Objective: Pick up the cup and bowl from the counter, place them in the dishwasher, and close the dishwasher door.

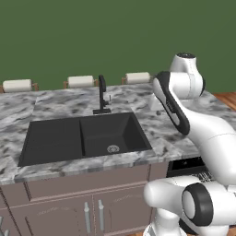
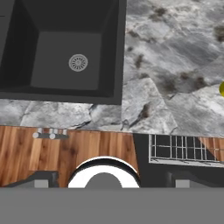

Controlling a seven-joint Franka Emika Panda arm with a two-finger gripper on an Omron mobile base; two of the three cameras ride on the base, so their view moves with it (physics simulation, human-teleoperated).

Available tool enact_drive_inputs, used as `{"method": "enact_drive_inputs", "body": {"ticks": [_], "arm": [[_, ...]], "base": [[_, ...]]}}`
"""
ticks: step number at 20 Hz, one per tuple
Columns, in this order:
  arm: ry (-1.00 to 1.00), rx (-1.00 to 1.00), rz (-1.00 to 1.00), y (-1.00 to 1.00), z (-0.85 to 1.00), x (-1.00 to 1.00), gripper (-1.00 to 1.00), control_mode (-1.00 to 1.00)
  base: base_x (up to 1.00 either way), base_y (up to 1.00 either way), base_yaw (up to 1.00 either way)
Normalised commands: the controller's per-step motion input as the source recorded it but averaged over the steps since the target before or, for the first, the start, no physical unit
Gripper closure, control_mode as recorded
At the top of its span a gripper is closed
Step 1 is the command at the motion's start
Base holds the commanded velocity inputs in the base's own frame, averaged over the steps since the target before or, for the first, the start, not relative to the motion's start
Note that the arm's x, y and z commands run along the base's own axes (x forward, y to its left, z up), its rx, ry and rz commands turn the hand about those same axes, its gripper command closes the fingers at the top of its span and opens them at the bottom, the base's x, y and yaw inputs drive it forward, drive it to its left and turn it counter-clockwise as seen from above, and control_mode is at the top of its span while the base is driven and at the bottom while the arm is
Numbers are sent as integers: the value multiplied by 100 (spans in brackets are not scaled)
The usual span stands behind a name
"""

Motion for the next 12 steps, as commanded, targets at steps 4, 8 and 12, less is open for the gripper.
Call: {"method": "enact_drive_inputs", "body": {"ticks": [4, 8, 12], "arm": [[0, -1, 0, -34, 0, 0, -100, -100], [0, 0, 0, -36, 0, 0, -100, -100], [0, 0, 0, -36, 0, 0, -100, -100]], "base": [[0, 0, 0], [0, 0, 0], [0, 0, 0]]}}
